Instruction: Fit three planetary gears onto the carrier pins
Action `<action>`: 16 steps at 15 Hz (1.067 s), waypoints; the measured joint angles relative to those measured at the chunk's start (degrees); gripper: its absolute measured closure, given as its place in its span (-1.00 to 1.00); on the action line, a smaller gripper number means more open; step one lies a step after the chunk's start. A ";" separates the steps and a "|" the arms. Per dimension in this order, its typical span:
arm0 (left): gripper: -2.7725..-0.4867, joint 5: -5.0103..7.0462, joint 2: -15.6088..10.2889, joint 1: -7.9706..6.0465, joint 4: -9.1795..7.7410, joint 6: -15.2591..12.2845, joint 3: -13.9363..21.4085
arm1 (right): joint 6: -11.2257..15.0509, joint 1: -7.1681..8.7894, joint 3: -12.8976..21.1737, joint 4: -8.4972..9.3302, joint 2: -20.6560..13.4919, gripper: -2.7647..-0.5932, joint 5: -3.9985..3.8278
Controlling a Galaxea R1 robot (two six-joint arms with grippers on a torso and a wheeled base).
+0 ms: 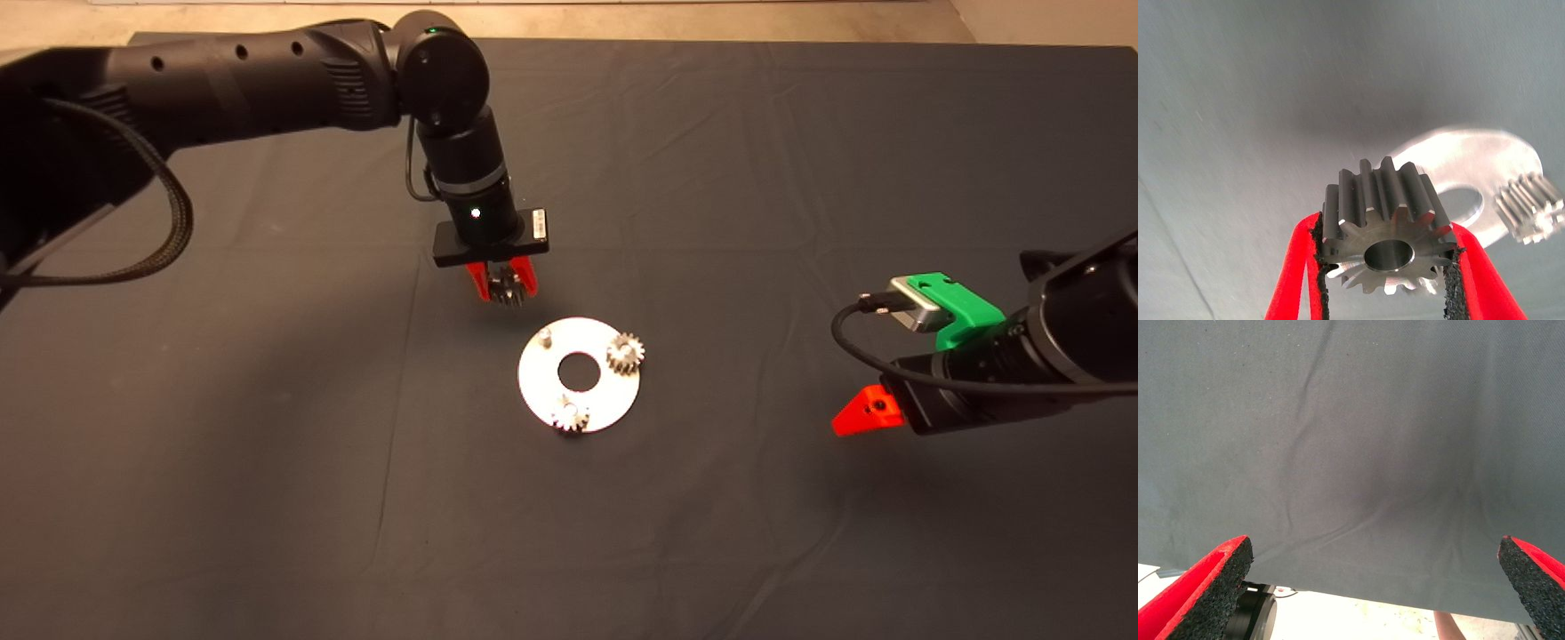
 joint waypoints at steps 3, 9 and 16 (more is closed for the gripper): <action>0.80 0.06 0.02 0.00 0.00 -0.22 0.90 | 0.00 0.00 0.00 0.00 0.00 -0.99 0.00; 0.80 0.33 -0.04 -0.01 0.20 -4.58 6.53 | 0.00 0.00 0.00 0.00 0.00 -0.99 0.02; 0.81 -0.26 0.16 0.00 0.43 -4.28 6.28 | 0.00 -0.01 0.00 0.00 0.00 -0.99 0.00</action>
